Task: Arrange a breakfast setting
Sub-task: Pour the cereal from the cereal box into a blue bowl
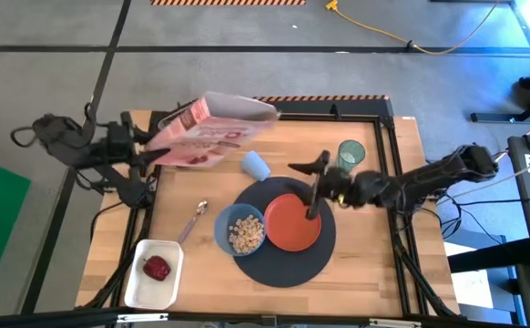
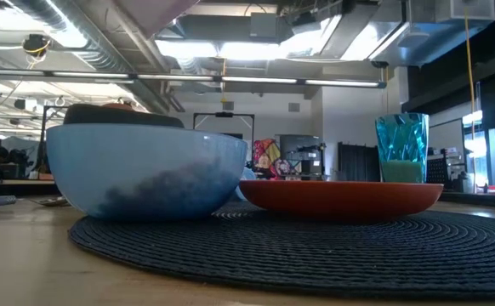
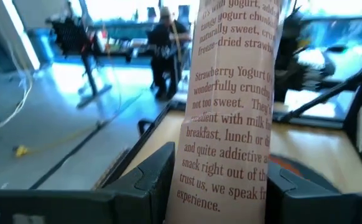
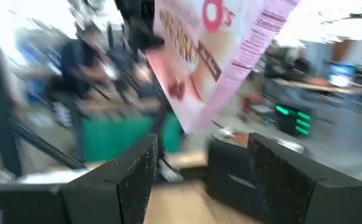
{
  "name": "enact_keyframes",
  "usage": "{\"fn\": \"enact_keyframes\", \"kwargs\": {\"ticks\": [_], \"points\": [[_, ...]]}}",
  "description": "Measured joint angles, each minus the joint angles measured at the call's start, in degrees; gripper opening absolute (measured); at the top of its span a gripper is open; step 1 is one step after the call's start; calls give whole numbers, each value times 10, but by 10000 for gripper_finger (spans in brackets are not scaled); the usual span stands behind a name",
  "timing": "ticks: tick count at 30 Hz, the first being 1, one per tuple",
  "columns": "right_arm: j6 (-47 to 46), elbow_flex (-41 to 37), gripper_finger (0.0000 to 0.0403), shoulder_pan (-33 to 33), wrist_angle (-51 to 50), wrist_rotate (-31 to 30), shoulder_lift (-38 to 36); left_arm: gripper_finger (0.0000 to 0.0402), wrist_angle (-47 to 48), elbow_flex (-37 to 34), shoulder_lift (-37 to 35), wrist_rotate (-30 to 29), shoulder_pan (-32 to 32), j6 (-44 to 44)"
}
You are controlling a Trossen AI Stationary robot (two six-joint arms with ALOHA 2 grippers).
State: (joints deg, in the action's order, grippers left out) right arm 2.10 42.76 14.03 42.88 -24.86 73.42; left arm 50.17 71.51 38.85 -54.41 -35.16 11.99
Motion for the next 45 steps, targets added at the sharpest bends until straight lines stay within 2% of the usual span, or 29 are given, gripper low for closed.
{"fn": "enact_keyframes", "kwargs": {"ticks": [5,8,12,15,19,22,24,28,31,35,41,45], "points": [[-60,-53,259,-105,149,210,0,145,-245,-104,-11,25,0,-136],[-61,-45,294,-137,169,275,0,145,-336,-152,-15,58,15,-189],[-32,-11,344,-152,137,274,0,145,-421,-209,-14,96,61,-206],[-11,26,360,-153,79,288,0,145,-469,-247,-14,135,98,-200],[14,81,354,-152,5,290,0,145,-537,-289,-14,203,147,-191],[27,109,342,-152,-35,291,0,145,-552,-300,-11,255,181,-181],[29,123,333,-152,-52,292,0,145,-551,-306,-8,268,203,-167],[28,145,301,-152,-73,320,0,145,-551,-322,1,303,237,-140],[27,156,253,-152,-105,319,0,145,-550,-331,6,320,255,-136],[15,160,161,-152,-121,305,0,145,-558,-333,11,326,268,-138],[13,160,19,-152,-129,284,0,153,-558,-333,39,287,285,-108],[17,160,17,-152,-135,279,0,181,-556,-333,70,285,294,-95]]}}
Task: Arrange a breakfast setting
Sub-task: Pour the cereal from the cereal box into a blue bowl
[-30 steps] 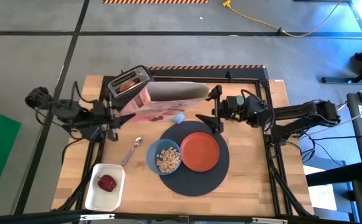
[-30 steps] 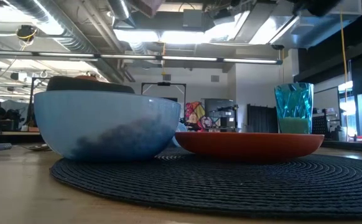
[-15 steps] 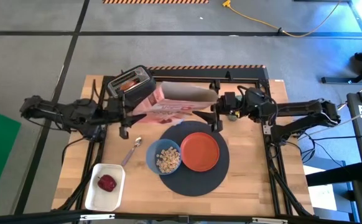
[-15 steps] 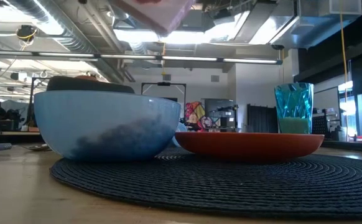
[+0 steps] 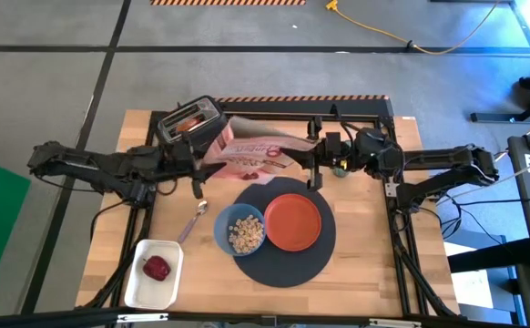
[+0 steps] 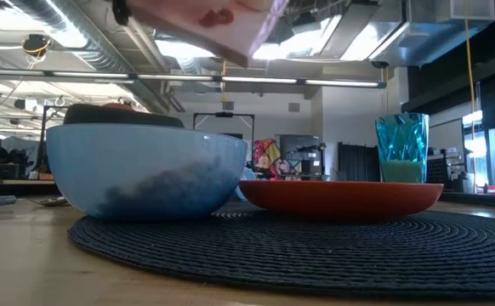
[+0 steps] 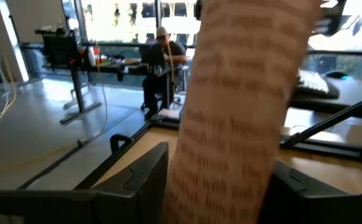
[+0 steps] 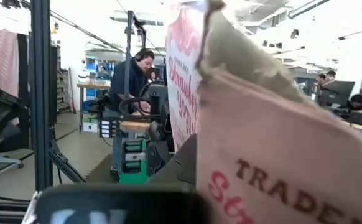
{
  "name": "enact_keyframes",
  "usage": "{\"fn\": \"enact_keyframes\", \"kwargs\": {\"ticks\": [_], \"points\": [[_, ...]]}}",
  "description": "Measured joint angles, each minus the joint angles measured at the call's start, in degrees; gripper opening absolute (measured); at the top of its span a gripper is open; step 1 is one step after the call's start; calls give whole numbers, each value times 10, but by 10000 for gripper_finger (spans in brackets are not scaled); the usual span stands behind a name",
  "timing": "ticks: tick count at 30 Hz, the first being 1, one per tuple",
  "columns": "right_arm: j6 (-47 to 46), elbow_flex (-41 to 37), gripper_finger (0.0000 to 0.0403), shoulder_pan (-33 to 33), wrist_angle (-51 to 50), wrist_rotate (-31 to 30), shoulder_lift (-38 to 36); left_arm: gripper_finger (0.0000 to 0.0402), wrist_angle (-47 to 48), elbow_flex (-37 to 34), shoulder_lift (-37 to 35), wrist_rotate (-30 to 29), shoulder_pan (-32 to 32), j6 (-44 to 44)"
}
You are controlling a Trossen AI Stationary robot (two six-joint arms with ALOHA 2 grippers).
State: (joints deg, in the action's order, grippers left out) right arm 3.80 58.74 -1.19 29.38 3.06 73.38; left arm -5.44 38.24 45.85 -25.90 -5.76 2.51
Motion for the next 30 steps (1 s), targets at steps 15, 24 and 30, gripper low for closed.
{"fn": "enact_keyframes", "kwargs": {"ticks": [15,24,30], "points": [[42,143,1,-167,-300,97,-13,264,6,1,1,-21,69,-44],[91,115,0,-373,-320,308,13,262,29,-3,38,-20,118,-45],[117,74,0,-463,-252,433,73,261,24,-7,89,-18,166,-46]]}}
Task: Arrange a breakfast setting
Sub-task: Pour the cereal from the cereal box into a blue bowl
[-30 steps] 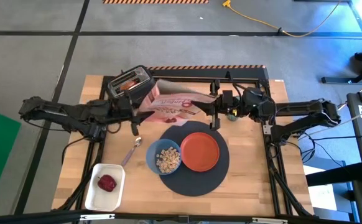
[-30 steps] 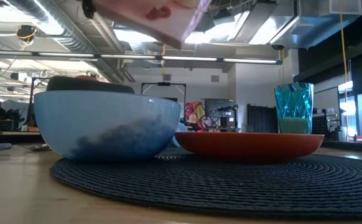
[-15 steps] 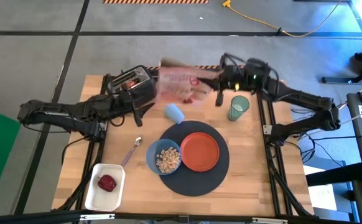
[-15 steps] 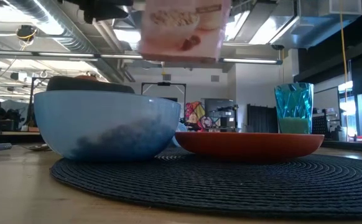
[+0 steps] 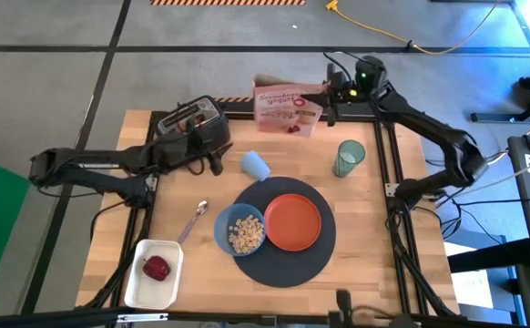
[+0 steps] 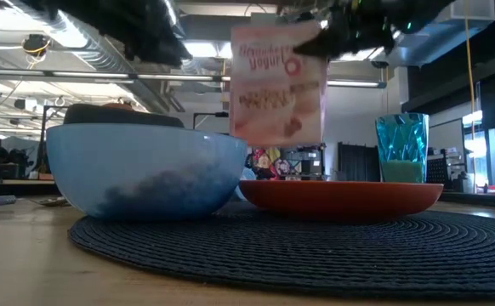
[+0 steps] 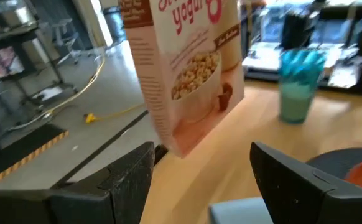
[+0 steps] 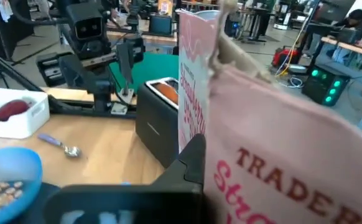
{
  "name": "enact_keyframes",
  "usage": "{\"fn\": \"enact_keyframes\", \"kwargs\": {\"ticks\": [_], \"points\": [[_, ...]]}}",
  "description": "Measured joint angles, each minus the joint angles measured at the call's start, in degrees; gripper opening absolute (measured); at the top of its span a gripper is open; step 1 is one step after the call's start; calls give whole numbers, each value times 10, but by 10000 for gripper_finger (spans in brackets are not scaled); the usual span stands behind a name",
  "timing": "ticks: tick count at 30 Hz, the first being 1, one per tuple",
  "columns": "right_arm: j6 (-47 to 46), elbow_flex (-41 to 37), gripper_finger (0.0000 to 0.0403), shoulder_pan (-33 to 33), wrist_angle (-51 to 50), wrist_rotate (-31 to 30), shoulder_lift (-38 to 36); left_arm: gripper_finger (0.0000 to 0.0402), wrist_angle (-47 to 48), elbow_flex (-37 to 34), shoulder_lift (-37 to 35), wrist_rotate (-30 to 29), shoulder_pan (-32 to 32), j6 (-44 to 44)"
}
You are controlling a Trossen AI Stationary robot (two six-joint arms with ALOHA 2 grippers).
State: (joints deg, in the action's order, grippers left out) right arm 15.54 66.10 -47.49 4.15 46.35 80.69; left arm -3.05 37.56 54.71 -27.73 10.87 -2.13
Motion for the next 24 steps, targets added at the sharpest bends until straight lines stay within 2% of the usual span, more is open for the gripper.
{"fn": "enact_keyframes", "kwargs": {"ticks": [8,11,17,24], "points": [[17,-22,0,-50,78,82,120,261,-22,0,75,0,74,-15],[18,-22,0,-58,89,93,150,261,-29,0,94,0,97,-15],[53,-20,0,-63,103,128,186,261,-29,0,106,5,128,-14],[75,-20,0,-62,95,147,203,261,-29,0,106,7,134,-10]]}}
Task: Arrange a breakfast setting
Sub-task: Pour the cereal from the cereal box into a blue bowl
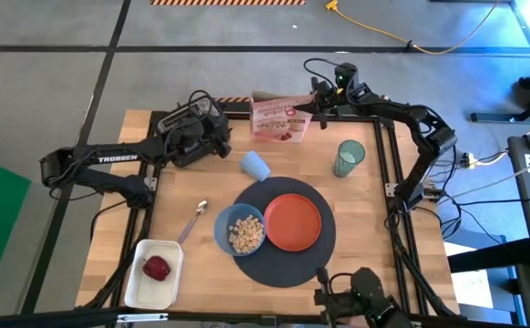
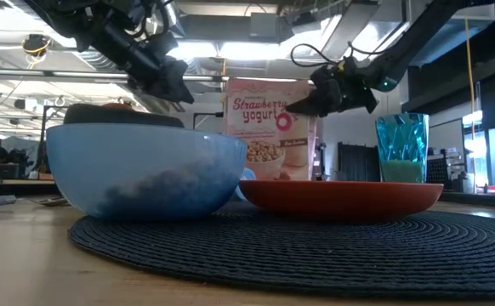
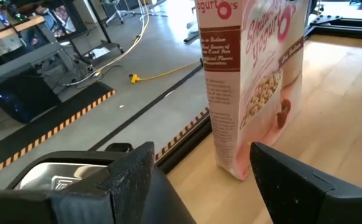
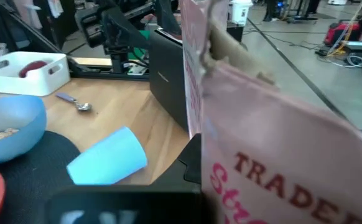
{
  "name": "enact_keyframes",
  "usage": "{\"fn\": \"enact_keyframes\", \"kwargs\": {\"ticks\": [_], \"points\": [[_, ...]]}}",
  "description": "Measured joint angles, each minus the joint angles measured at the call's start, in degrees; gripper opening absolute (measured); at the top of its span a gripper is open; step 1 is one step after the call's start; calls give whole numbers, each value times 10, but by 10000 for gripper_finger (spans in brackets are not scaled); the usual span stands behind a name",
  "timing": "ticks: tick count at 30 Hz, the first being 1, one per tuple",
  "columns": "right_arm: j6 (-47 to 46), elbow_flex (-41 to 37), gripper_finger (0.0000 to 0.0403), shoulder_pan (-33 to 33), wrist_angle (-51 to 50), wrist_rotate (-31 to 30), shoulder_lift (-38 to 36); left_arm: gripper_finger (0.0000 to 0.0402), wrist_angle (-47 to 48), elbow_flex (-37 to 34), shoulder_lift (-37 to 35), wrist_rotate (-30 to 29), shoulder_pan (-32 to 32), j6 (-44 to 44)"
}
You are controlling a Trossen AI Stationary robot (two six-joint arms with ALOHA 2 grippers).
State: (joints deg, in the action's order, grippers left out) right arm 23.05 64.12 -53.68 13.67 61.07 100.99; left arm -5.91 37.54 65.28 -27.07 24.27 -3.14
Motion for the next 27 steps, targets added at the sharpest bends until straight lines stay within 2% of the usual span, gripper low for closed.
{"fn": "enact_keyframes", "kwargs": {"ticks": [5,8,13,21,27], "points": [[-1,0,5,-1,-3,-1,-4,261,1,0,0,0,0,0],[-8,-1,23,-1,-4,-17,-6,261,2,0,0,0,0,0],[-18,-2,83,0,-6,-45,-6,261,3,0,0,0,0,0],[-24,-2,192,0,-5,-41,-12,261,3,0,0,-1,0,0],[-24,-2,220,0,-5,-40,-42,261,4,0,0,-1,0,0]]}}
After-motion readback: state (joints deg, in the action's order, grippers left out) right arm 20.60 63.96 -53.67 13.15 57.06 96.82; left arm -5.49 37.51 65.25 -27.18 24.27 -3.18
